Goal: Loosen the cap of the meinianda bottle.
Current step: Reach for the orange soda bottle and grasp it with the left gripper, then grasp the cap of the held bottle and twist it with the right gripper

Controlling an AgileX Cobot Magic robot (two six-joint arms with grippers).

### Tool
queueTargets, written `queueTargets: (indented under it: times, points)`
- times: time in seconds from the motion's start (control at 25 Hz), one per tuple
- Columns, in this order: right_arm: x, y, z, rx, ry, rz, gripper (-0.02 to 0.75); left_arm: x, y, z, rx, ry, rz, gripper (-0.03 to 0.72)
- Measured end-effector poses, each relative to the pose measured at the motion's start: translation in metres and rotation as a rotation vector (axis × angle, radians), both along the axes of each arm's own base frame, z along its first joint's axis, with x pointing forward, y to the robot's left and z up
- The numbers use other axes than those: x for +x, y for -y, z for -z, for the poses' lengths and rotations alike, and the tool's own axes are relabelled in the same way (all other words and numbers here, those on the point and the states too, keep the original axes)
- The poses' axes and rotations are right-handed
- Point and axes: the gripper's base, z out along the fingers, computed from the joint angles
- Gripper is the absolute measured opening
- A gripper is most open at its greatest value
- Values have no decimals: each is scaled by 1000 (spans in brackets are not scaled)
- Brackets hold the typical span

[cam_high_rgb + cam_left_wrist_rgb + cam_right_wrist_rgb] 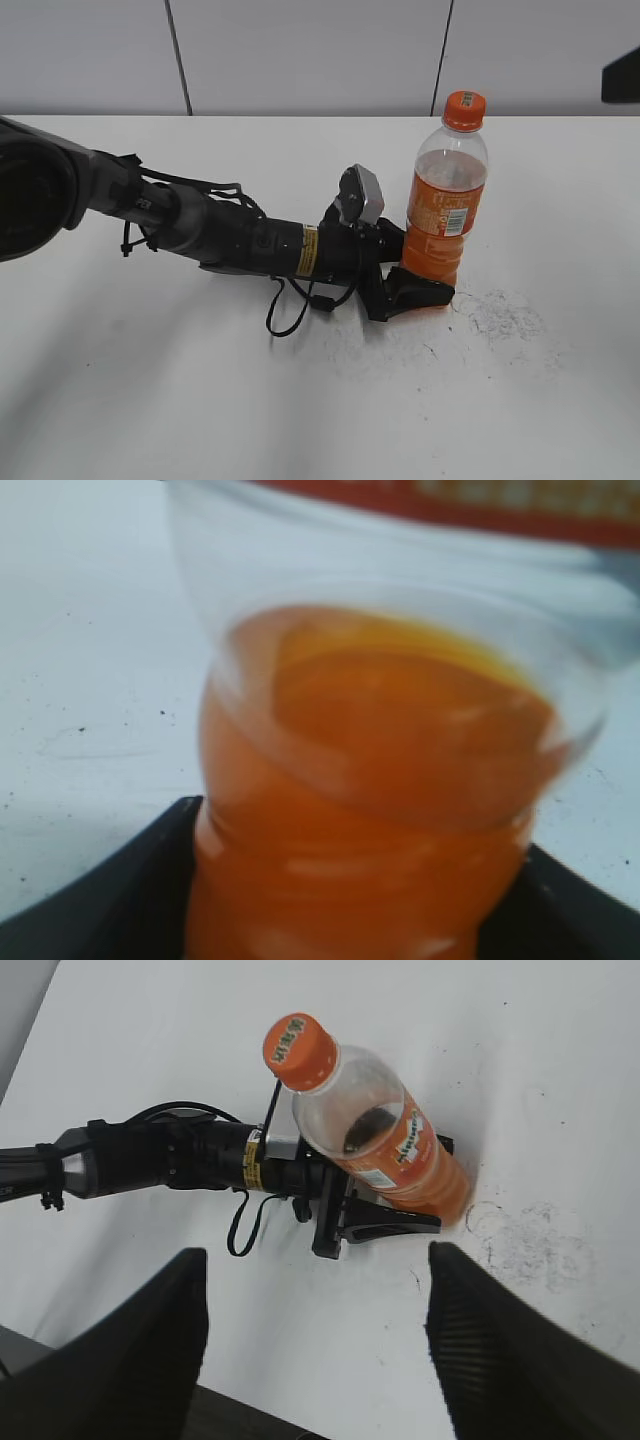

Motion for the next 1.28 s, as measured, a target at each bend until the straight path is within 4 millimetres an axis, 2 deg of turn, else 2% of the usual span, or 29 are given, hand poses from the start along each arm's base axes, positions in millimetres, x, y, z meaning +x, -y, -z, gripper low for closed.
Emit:
queueTargets:
  times: [0.08,0.16,0.2,0.24,0.32,0.4,0.44,0.52,0.64,1.0,1.28]
  points:
    - [11,-3,-9,1,-13,-29,504,0,0,0,0,0,0,566]
    - [35,-13,-20,-8,-54,-72,504,0,0,0,0,0,0,566]
    - [35,-13,-20,-8,-54,-72,504,0,0,0,0,0,0,566]
    - [50,-25,-28,-49,-97,-107,504,0,0,0,0,0,0,566]
    - [61,-36,-34,-98,-139,-136,504,0,0,0,0,0,0,566]
    - [76,-47,-35,-168,-200,-145,504,0,0,0,0,0,0,566]
    - [77,-47,-36,-180,-199,-145,504,0,0,0,-2,-1,1,566]
    - [94,-58,-36,-245,-219,-131,504,0,0,0,-6,-1,4,566]
    - [104,-62,-29,-279,-241,-118,504,-2,0,0,-15,-3,20,566]
    - [116,-63,-13,-311,-294,-108,504,-7,2,-2,-29,-37,66,566]
    - [119,-64,-14,-313,-289,-108,504,-12,2,0,-5,-29,108,565]
